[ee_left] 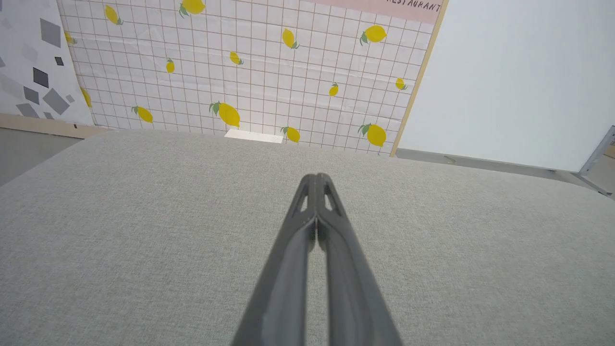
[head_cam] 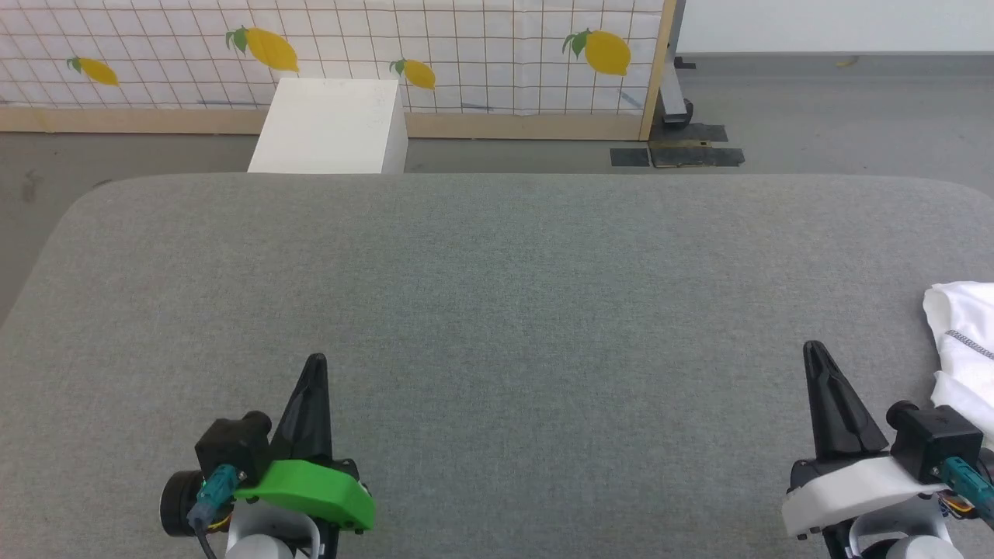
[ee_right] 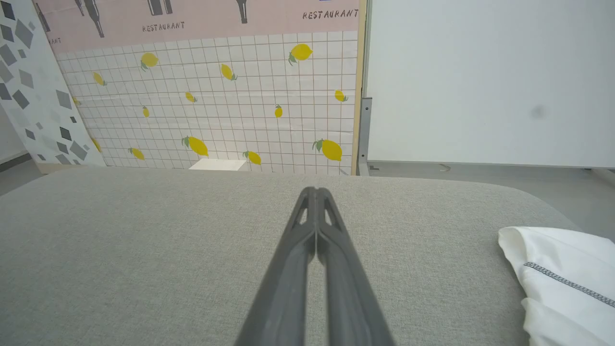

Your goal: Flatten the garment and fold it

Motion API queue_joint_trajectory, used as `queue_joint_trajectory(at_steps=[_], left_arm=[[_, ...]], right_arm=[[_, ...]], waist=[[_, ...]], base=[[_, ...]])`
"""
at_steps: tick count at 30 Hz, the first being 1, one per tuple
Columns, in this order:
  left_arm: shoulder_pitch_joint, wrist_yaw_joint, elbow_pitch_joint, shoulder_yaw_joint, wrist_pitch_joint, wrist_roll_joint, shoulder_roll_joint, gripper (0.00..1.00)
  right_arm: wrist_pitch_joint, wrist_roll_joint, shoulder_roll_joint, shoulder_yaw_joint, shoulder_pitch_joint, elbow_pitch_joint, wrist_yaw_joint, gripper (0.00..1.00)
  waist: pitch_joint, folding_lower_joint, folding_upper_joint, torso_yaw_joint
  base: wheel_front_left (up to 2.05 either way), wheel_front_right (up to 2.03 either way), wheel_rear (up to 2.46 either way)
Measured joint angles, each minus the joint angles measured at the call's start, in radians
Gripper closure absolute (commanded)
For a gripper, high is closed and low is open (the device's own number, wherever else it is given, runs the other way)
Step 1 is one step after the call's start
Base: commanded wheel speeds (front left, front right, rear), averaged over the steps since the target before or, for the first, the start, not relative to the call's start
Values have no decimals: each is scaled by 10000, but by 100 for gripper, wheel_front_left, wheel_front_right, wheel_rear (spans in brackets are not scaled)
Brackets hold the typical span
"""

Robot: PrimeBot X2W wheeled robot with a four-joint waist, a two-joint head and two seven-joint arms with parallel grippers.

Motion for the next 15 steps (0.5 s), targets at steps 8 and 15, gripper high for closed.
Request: queue_joint_trajectory(at_steps=[8, 15], left_arm=[[0, 2, -121, 42, 173, 111, 0, 100], [1, 8, -221, 81, 328, 186, 0, 100]], right_arm=[[86, -15, 0, 35, -1, -4, 0, 100], [174, -92, 2, 77, -2, -12, 0, 100]], waist=[[-13, 0, 0, -15], [-24, 0, 0, -28]], base=[[0, 0, 0], [0, 0, 0]])
